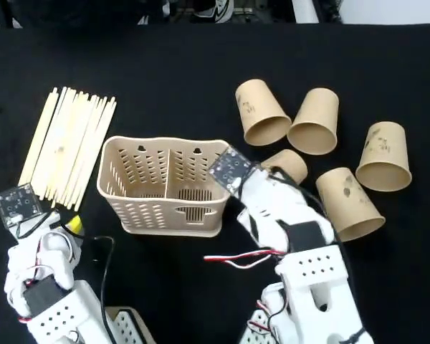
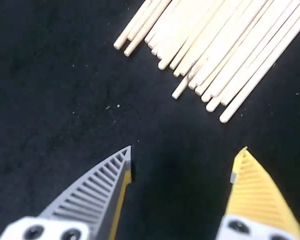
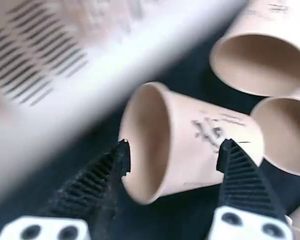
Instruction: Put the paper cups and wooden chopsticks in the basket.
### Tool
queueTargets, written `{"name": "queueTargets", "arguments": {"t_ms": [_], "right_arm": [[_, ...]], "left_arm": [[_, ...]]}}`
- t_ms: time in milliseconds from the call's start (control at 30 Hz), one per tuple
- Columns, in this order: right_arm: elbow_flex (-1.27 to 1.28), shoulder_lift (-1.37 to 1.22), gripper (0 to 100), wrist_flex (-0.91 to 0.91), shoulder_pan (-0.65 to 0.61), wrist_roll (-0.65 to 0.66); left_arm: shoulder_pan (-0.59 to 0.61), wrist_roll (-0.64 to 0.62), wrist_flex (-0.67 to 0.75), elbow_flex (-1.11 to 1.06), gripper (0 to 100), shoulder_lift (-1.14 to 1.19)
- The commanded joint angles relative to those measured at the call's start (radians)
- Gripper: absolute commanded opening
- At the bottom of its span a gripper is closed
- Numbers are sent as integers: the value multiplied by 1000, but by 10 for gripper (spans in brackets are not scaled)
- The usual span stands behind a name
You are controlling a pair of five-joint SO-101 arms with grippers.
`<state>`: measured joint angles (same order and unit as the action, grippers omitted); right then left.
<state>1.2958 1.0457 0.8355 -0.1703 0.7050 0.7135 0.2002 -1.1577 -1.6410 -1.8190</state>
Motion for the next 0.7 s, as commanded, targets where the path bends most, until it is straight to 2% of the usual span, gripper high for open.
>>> {"name": "queueTargets", "arguments": {"t_ms": [0,133,300,367,400,533,667], "right_arm": [[105,-2,289,-238,80,52],[229,2,242,-456,143,106],[306,5,5,-623,157,121],[300,5,34,-641,158,120],[288,7,17,-638,160,118],[216,67,11,-514,164,-2],[50,213,11,-164,195,-126]], "left_arm": [[-18,0,11,-48,314,-6],[-10,5,9,-59,314,-2],[-10,5,9,-59,314,-2],[-10,-2,9,-59,314,0],[-10,-2,8,-59,314,0],[-15,3,-32,-59,314,-2],[-12,2,-32,-59,314,-2]]}}
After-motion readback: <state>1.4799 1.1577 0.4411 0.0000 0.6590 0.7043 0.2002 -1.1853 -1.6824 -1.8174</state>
